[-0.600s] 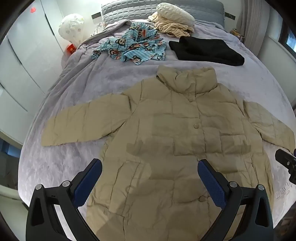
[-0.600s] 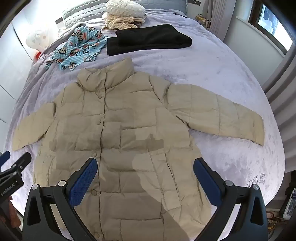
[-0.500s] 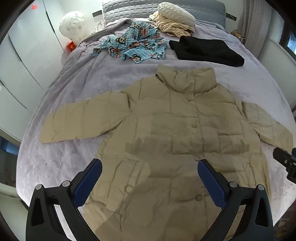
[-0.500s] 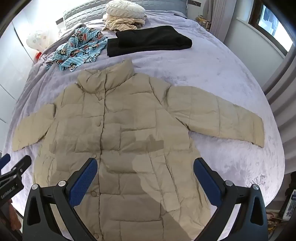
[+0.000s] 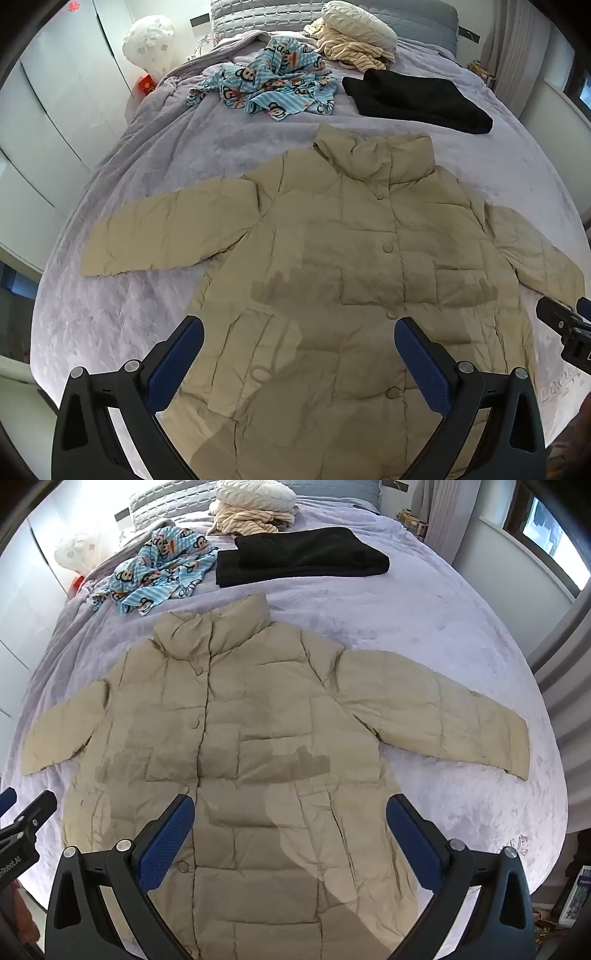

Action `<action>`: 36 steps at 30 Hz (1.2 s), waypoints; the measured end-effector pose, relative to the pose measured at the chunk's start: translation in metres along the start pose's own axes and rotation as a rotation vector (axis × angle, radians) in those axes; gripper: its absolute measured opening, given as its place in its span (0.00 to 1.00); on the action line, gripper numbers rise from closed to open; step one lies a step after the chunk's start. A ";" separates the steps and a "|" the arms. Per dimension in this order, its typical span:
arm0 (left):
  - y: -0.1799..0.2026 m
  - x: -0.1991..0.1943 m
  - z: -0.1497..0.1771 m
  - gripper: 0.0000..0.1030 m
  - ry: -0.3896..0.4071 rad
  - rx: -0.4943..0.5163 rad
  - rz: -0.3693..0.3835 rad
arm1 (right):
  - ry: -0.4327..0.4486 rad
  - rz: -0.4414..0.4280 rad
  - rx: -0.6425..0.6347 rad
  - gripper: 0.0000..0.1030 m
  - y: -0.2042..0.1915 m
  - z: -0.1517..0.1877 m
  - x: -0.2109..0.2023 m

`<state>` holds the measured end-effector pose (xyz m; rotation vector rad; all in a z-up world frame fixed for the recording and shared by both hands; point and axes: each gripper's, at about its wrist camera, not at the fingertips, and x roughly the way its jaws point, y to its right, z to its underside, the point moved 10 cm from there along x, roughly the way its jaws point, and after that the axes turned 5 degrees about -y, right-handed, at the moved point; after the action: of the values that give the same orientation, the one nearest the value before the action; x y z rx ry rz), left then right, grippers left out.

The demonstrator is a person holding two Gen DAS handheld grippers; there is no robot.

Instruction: Fold large clothes

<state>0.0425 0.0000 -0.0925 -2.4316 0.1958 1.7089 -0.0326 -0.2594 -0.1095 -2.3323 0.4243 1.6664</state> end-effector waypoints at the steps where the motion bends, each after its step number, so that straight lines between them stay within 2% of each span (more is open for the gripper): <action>1: 0.000 0.000 0.000 1.00 -0.001 0.001 0.000 | 0.000 -0.001 -0.001 1.00 0.000 0.000 0.000; 36: -0.003 0.008 0.001 1.00 -0.019 -0.010 -0.001 | 0.007 0.001 -0.012 1.00 -0.007 -0.005 0.000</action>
<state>0.0446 0.0027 -0.1000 -2.4214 0.1839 1.7364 -0.0259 -0.2550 -0.1074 -2.3475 0.4180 1.6664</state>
